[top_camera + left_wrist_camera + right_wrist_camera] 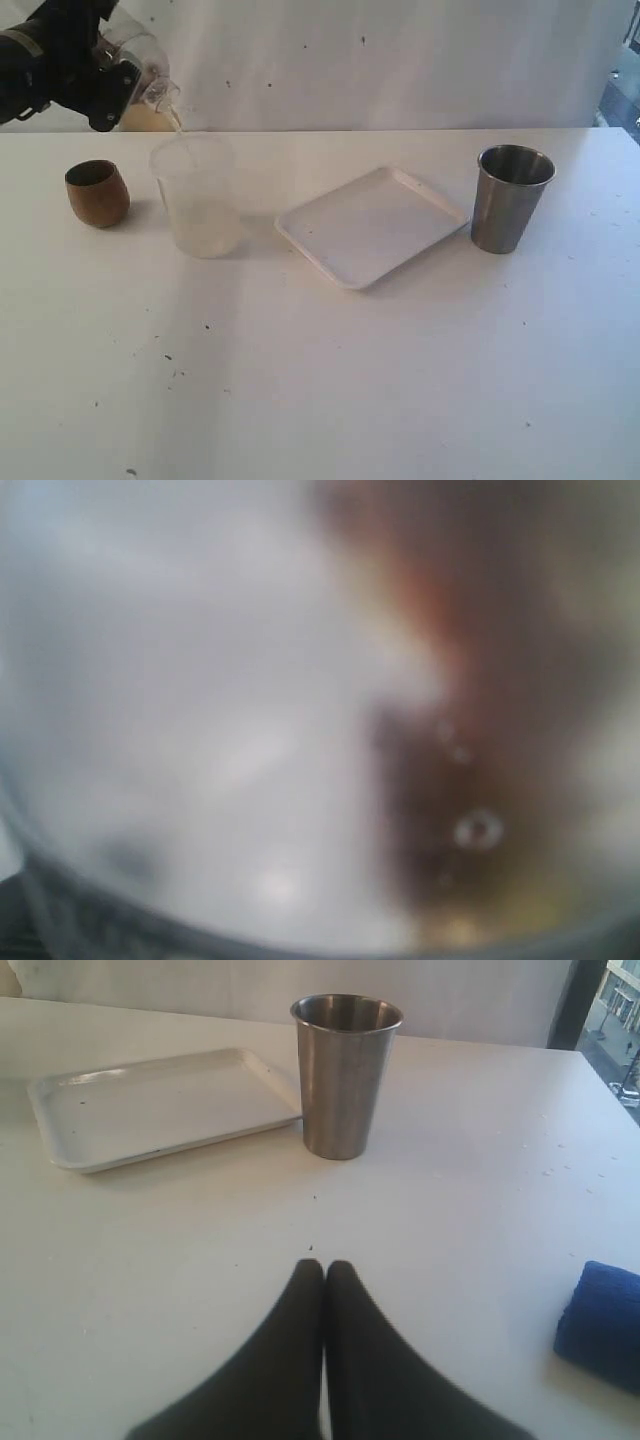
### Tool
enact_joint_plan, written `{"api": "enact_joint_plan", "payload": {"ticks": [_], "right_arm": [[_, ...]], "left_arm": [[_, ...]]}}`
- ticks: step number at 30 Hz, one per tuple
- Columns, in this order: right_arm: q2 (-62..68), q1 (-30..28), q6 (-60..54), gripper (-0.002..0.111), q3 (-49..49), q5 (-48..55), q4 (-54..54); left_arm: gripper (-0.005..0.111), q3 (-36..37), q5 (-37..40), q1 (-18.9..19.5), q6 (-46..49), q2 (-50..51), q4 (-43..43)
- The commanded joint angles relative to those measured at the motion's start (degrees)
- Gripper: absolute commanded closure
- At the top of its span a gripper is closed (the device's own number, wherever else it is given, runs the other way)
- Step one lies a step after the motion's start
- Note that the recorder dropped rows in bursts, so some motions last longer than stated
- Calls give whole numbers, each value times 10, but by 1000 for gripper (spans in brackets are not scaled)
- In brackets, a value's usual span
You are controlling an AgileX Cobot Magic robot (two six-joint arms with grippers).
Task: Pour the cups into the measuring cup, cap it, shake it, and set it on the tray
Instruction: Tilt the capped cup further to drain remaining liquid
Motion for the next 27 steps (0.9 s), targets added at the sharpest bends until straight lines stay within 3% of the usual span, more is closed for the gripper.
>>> {"api": "enact_joint_plan", "payload": {"ticks": [1, 9, 27], "right_arm": [[-3, -1, -3, 108, 1, -3, 0], [-3, -1, -3, 108, 1, -3, 0], [-3, -1, -3, 108, 1, -3, 0]], "left_arm": [[107, -28, -20, -2, -8, 2, -2], [107, -67, 1, -9, -3, 16, -3], [107, -67, 1, -9, 3, 16, 33]]}}
